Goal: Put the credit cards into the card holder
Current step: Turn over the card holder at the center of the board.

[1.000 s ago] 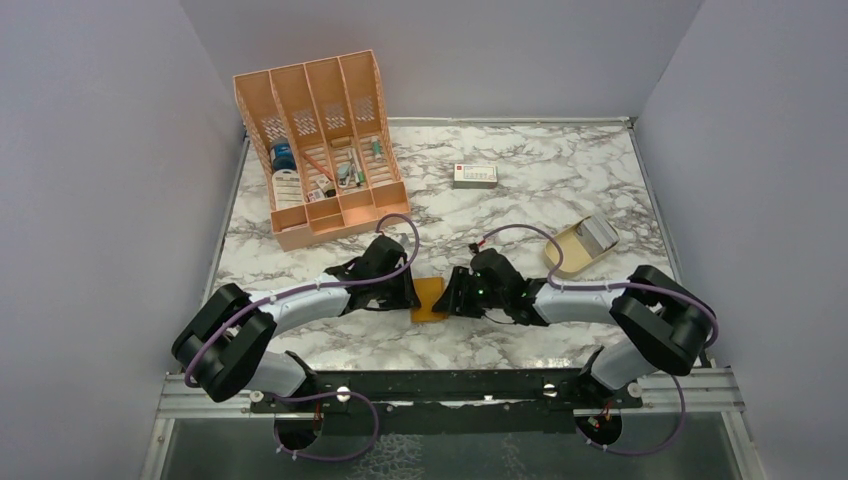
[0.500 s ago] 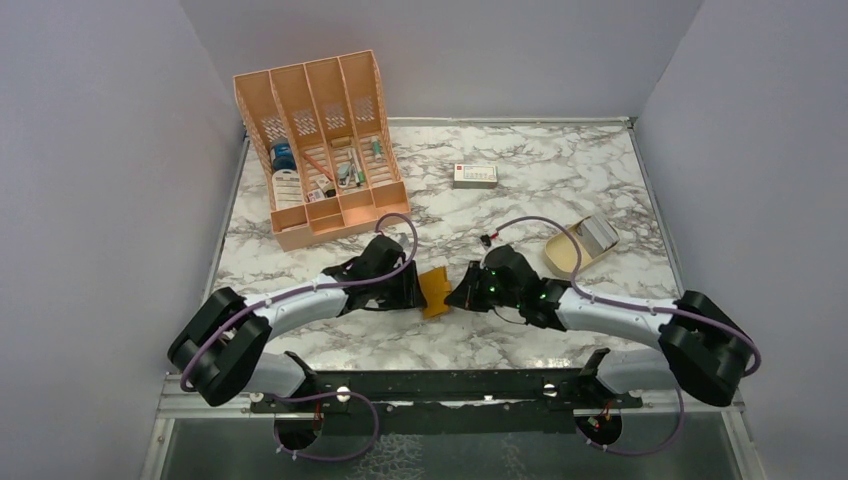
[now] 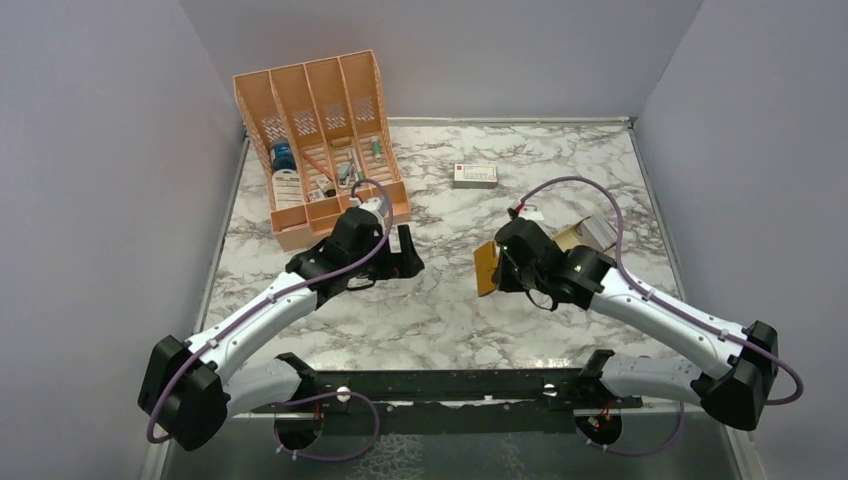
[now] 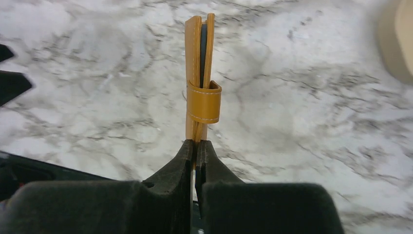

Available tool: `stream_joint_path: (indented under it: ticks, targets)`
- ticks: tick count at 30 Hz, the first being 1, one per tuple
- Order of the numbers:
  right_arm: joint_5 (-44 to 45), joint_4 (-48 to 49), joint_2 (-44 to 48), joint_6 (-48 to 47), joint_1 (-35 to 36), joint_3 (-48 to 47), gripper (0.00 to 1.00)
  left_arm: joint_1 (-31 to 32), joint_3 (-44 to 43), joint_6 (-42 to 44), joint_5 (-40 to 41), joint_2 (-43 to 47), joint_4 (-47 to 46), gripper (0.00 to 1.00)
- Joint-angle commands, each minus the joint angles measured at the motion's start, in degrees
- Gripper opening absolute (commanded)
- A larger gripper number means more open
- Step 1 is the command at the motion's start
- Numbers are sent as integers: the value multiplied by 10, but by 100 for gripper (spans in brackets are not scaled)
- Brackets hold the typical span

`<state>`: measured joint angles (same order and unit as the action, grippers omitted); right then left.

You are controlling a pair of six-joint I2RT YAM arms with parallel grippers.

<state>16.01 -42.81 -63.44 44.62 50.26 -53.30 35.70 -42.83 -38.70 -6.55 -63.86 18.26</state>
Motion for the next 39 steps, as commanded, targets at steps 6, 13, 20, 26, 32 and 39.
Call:
stream_joint_path:
  ticks: [6,13,20,26,32,39]
  targets:
    - [33,-162,-93,-28,4,-40,1,-3,-28,78,97,73,74,99]
    - [-42,-70,-159,-35,25,-38,5,-3,-27,97,166,132,105,99]
    - [-115,31,-215,-26,70,-49,24,-3,-19,86,145,151,105,99]
    - [-147,109,-226,-19,84,-32,29,-3,9,41,92,140,89,91]
    - [-81,151,-147,-45,68,34,37,-2,51,-12,-20,102,9,69]
    - [-138,187,-140,-86,-12,74,37,21,58,-54,-83,10,-70,56]
